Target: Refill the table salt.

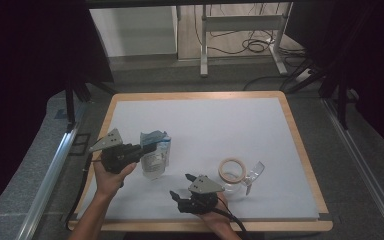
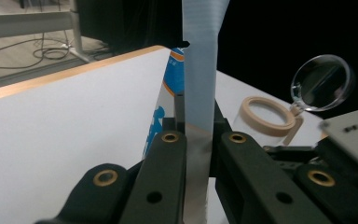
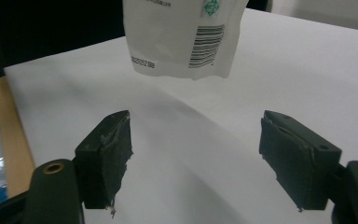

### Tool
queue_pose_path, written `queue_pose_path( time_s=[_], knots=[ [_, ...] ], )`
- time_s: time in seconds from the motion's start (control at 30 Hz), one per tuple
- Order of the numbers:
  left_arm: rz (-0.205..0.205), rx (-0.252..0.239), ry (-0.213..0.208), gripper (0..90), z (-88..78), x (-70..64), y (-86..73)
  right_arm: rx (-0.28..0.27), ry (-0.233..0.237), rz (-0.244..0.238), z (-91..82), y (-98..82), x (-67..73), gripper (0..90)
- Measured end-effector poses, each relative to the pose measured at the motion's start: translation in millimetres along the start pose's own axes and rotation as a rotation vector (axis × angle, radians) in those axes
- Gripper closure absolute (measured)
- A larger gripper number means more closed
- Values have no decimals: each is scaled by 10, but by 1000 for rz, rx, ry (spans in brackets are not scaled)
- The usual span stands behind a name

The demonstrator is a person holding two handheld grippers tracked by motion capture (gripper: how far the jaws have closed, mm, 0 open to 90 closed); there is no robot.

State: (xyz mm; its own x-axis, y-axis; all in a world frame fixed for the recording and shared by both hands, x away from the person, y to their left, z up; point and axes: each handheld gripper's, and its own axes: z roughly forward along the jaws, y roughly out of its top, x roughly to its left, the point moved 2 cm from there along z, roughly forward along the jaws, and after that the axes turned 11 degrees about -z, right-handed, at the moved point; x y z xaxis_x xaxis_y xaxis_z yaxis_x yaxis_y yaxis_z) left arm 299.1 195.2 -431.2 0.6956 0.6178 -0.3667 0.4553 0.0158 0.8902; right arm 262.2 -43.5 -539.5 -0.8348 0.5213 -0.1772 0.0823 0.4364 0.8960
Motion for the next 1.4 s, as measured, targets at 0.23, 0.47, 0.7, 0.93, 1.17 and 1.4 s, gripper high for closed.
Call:
queue_pose_path(
  time_s=[0.23, 0.47, 0.7, 0.93, 1.17, 1.4],
  knots=[
    [9, -1, -54, 900, 68, -192, 50, 25, -43, -19, 98, 2, -6, 223],
    [28, 5, -80, 900, 134, -350, 94, 34, -105, -48, 189, 40, -30, 193],
    [37, 22, -97, 900, 252, -422, 94, 31, -135, -83, 229, 50, -62, 194],
    [2, 27, -109, 900, 378, -432, 65, 24, -136, -128, 214, 32, -23, 254],
    [-33, 36, -113, 900, 445, -415, 35, 41, -99, -120, 171, 17, 27, 285],
    [-35, 57, -117, 900, 521, -434, 32, 41, -68, -93, 127, 3, 55, 285]
  ],
)
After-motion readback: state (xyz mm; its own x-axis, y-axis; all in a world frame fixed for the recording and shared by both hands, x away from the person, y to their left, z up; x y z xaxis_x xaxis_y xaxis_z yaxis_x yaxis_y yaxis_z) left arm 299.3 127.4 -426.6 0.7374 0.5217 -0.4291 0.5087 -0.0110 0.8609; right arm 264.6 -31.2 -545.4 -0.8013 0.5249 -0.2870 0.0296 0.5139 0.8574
